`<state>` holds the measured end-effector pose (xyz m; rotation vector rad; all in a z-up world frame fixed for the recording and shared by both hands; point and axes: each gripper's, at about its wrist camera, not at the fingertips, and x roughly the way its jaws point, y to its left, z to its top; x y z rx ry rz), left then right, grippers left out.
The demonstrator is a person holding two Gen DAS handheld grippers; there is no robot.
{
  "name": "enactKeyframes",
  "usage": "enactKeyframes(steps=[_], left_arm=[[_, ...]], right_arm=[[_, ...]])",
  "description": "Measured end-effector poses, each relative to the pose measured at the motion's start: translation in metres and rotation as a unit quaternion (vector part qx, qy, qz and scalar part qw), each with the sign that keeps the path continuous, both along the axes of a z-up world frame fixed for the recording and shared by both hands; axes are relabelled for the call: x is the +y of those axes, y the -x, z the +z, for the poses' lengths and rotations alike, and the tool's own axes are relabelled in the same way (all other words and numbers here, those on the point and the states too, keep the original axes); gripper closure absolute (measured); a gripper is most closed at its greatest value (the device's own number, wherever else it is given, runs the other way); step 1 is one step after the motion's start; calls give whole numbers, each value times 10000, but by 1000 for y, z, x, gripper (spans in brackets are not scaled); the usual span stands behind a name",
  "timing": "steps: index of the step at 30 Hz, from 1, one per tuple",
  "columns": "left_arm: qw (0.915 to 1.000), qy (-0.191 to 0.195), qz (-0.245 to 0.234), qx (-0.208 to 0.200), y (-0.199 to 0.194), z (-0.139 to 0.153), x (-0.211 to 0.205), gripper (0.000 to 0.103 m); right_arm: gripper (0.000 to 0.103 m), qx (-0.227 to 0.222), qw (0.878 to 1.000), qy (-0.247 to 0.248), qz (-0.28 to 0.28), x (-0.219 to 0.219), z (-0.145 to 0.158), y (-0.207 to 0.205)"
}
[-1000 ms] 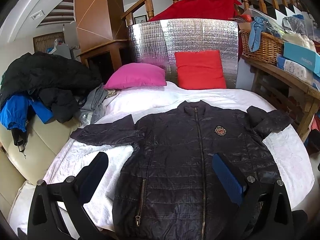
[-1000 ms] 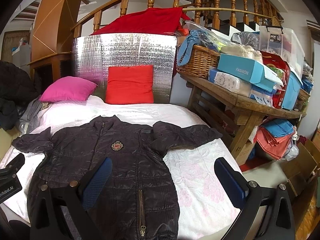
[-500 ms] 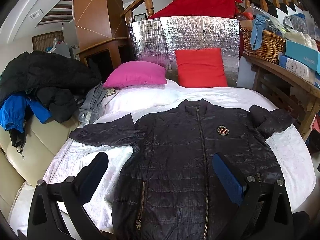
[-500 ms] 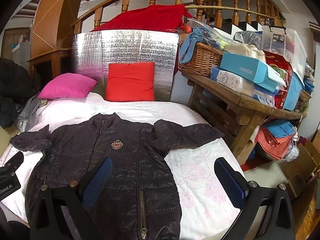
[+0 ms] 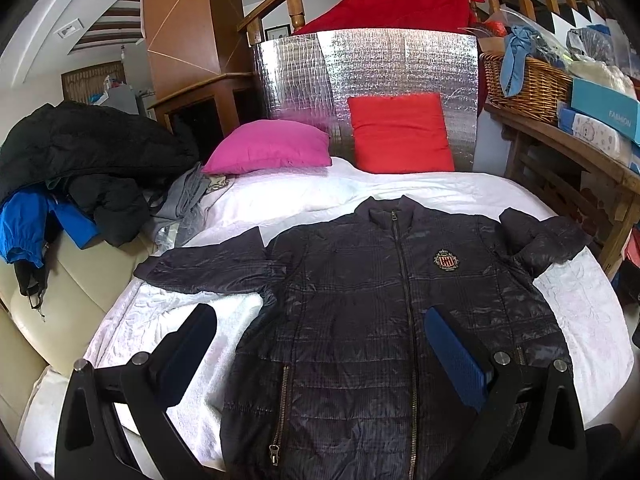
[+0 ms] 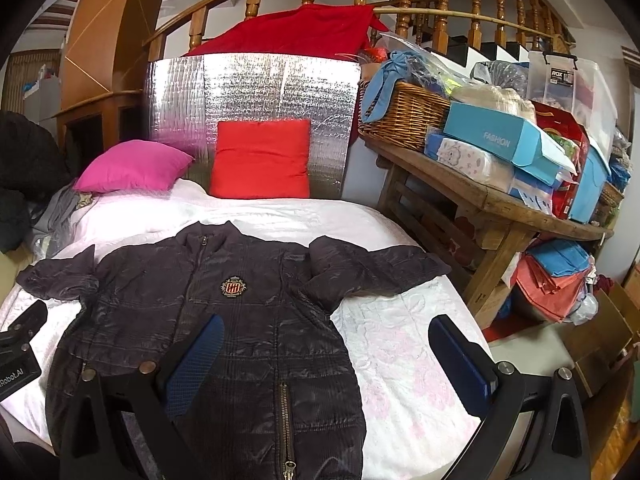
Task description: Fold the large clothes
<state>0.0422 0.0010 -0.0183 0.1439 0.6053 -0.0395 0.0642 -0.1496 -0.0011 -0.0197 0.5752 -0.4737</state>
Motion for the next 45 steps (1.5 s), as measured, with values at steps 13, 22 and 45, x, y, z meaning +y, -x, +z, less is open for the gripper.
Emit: enactKeyframes(steps=[13, 22, 45], left_arm=[[10000, 14, 5, 88, -21, -9, 2, 0], [9938, 103, 151, 1096, -113, -79, 10, 0], [9906, -457, 638, 1125, -203, -140, -1, 0]], right_arm=[[0, 99, 10000, -1, 1, -2, -7, -16], [0, -40, 9914, -1282, 248, -84, -34, -56], [36, -333, 8892, -3846, -2454, -468, -215, -222]])
